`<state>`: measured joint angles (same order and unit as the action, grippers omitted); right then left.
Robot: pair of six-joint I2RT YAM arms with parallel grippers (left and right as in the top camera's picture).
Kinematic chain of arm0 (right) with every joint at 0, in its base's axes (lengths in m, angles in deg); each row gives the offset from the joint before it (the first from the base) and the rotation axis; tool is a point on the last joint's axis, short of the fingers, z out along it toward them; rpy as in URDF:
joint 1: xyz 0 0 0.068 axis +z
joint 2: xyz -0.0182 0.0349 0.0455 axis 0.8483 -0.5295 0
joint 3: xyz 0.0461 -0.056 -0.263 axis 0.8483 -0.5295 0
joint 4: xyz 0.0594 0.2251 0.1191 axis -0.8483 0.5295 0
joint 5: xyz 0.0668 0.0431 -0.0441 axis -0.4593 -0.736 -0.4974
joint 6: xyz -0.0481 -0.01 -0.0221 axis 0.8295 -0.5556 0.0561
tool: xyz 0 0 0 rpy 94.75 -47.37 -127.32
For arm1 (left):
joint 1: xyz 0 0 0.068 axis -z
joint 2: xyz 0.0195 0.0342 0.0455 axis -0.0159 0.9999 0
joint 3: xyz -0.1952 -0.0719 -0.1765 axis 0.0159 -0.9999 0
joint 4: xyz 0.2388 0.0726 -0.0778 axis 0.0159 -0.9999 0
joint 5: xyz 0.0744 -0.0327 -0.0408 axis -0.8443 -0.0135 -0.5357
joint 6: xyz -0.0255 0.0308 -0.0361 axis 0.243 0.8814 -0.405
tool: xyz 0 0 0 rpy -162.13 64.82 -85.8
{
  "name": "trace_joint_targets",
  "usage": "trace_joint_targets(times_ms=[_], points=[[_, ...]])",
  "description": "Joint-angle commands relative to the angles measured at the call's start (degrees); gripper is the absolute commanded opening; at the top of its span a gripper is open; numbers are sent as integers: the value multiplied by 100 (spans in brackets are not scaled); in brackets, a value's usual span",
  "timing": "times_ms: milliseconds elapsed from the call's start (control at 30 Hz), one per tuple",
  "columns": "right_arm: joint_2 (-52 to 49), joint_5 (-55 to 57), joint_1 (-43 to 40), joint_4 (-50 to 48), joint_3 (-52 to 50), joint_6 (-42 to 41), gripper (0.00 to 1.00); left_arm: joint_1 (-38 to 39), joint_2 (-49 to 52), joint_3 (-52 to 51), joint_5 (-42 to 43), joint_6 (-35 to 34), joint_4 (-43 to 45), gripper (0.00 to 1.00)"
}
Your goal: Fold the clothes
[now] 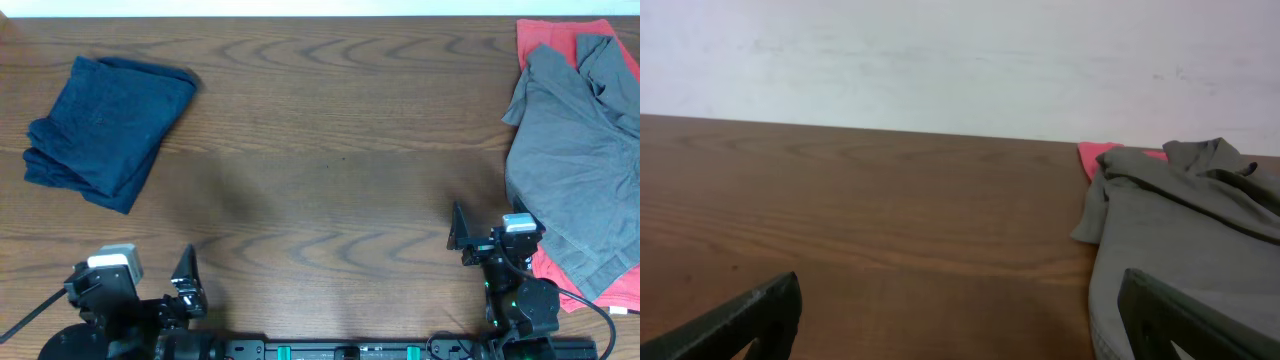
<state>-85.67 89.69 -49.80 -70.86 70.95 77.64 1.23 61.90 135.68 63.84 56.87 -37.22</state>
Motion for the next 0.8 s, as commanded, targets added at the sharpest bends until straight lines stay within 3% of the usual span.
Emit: trace_joint_targets(times_ms=[0, 200, 433, 767], points=[[31, -22, 9, 28, -7, 63, 99, -138, -168, -243, -212, 120, 0, 98], [31, -24, 9, 28, -7, 63, 99, -127, -1010, -1346, -470, 120, 498, 98], [31, -24, 9, 28, -7, 63, 99, -120, -1982, -3080, -470, 120, 1858, 98], [31, -24, 9, 28, -7, 63, 99, -72, -1982, -5163, -450, 116, 5049, 98]])
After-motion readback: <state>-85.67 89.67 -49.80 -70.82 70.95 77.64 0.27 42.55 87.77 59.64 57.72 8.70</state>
